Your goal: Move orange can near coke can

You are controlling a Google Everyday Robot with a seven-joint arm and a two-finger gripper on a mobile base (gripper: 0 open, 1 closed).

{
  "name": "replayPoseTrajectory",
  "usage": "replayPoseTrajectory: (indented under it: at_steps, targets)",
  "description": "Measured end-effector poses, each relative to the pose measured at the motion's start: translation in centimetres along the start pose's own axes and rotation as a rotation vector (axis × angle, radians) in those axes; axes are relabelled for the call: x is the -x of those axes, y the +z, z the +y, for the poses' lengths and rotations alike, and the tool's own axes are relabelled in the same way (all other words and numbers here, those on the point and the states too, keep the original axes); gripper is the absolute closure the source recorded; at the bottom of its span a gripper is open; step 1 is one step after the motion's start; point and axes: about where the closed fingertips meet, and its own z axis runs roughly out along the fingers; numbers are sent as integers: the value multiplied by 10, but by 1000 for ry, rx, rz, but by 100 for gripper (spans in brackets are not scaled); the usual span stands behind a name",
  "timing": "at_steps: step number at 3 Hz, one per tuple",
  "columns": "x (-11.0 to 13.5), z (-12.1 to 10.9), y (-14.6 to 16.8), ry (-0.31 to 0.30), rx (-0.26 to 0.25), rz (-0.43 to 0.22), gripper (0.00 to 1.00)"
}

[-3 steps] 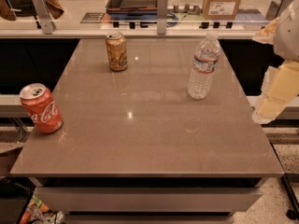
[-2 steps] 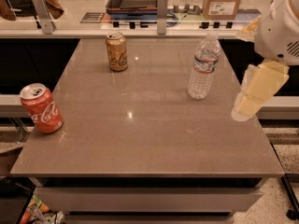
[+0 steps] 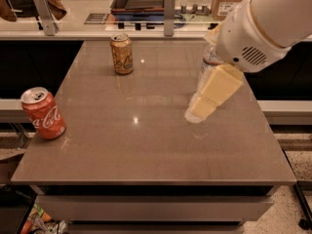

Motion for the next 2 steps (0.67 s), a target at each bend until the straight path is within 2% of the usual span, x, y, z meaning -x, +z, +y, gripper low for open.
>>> replayPoseTrajectory:
  at_steps: [1, 2]
  targets:
    - [14, -2, 26, 113, -27, -91, 0]
    - [20, -14, 51, 242, -95, -161, 0]
